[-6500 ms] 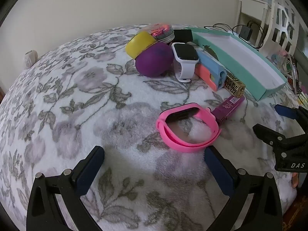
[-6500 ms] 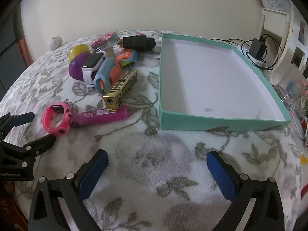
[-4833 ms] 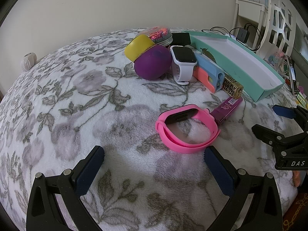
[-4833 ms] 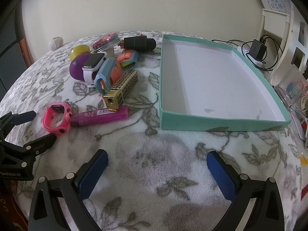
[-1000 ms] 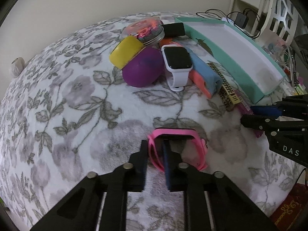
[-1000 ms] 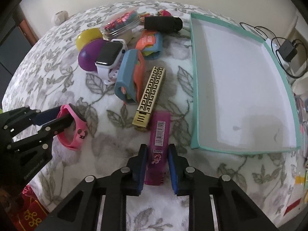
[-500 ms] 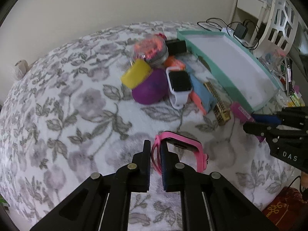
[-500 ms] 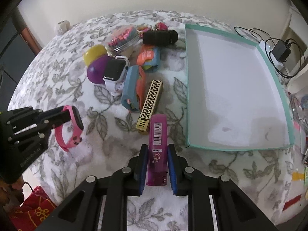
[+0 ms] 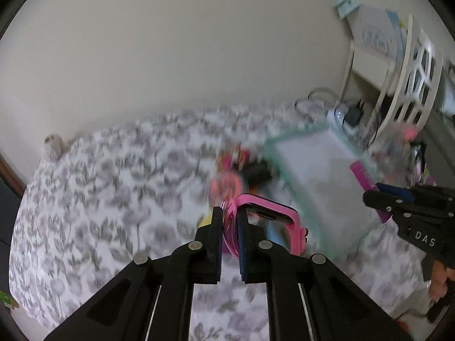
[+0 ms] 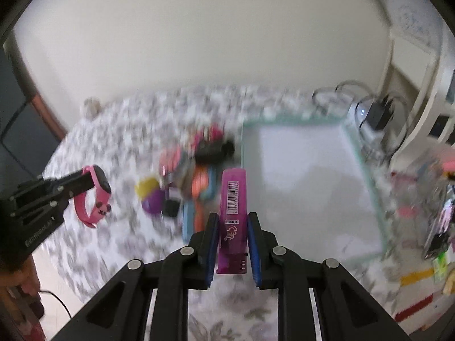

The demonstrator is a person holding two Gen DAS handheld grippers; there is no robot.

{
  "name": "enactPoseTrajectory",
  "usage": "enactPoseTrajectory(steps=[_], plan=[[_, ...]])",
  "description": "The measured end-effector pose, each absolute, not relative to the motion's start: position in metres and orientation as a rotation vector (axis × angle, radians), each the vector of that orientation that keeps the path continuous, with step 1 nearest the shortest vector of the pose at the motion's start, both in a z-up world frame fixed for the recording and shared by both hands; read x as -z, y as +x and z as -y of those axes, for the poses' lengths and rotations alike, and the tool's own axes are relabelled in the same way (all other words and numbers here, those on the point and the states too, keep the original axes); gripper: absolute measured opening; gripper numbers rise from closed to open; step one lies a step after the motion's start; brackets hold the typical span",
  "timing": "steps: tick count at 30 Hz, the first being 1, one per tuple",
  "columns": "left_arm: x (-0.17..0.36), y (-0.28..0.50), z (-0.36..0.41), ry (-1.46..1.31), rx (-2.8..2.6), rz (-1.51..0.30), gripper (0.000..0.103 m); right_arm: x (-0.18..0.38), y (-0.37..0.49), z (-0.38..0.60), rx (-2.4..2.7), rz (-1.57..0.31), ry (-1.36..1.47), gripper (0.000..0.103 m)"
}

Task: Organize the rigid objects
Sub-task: 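Lift and carry the pink band and magenta tube over the teal box with both tools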

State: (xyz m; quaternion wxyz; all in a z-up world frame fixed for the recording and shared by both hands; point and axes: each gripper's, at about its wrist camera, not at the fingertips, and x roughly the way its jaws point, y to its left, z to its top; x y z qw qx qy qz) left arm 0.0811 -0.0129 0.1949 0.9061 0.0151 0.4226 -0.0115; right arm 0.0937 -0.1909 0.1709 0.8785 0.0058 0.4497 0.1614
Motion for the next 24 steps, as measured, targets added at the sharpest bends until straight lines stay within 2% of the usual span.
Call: enactPoseTrajectory(steps=[7, 20, 24], plan=[[-0.211, 0.12, 0.046, -0.063, 0.045, -0.838, 0.01, -0.193, 0.122, 0.203, -0.233, -0.863, 0.097, 0.021], [-0.148, 0.179, 0.096, -0.138, 0.041, -0.94, 0.01, -0.152, 0.188, 0.26, 0.042, -0.896, 0.208, 0.021], [-0.136, 0.195, 0.11, -0.134, 0.052, -0.938, 0.01, -0.143, 0.198, 0.262, 0.073, -0.876, 0.156, 0.021]])
